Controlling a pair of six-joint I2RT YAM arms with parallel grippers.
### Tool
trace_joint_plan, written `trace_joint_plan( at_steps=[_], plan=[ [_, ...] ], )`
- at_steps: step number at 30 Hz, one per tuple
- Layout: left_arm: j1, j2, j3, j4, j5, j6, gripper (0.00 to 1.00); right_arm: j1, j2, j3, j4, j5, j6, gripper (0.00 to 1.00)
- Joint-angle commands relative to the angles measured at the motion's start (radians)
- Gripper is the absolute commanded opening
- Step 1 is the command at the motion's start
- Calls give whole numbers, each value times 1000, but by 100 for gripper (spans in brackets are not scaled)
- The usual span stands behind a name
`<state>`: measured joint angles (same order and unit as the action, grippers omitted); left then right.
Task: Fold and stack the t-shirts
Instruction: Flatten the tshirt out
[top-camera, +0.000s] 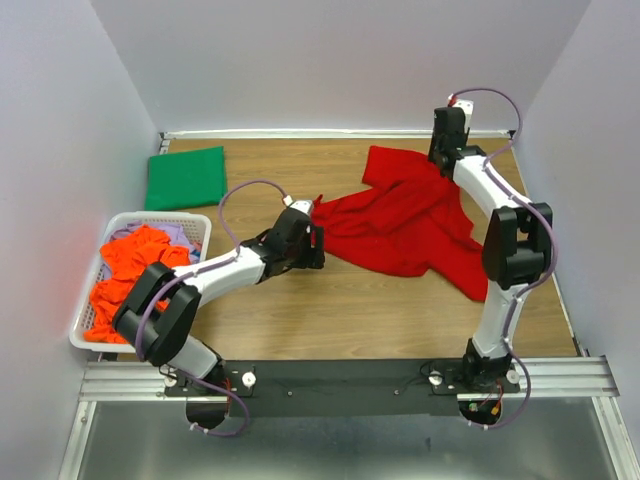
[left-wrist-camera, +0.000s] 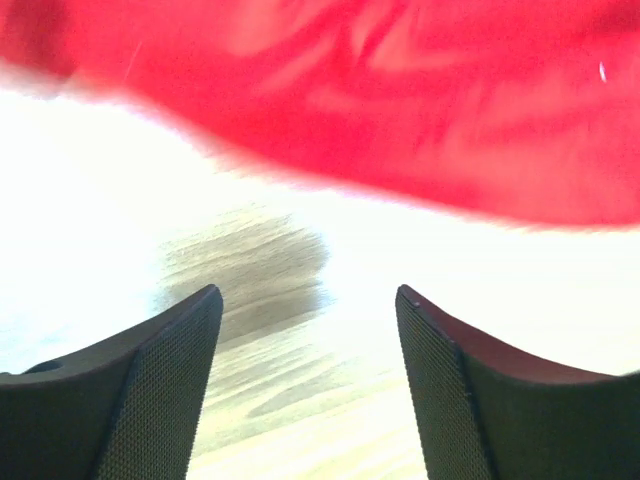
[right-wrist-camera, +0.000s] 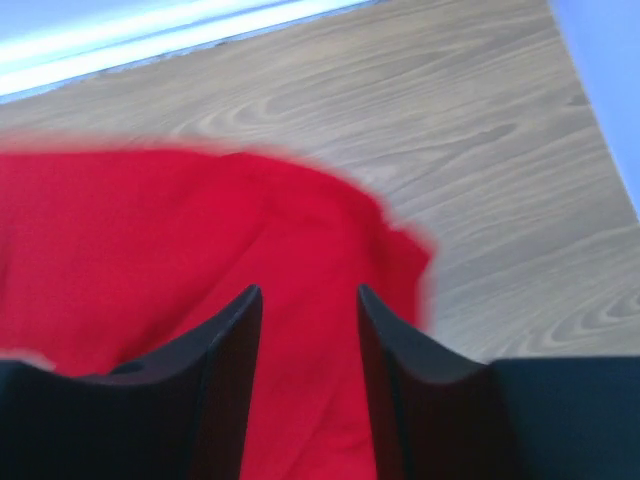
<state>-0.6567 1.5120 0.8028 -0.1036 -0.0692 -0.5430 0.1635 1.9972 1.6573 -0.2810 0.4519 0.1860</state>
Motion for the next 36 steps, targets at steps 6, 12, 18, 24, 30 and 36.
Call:
trace_joint_plan(
  at_steps=[6,12,18,24,30,36],
  plan=[
    [0,-145,-7,2,-124,-89,86,42,-282,-339,-43,-483,142,53],
    [28,-207,-20,-34,-216,-164,88,88,-296,-508,-3,-714,144,53],
    [52,-277,3,-116,-277,-155,89,93,-189,-438,89,-798,112,58],
    [54,-378,-10,-180,-299,-160,89,91,-61,-357,114,-840,99,59],
    [54,-455,-25,-225,-302,-158,89,99,-5,-307,118,-990,76,56],
    [54,-478,-30,-229,-308,-146,89,174,-50,-338,117,-1036,61,15]
  ],
)
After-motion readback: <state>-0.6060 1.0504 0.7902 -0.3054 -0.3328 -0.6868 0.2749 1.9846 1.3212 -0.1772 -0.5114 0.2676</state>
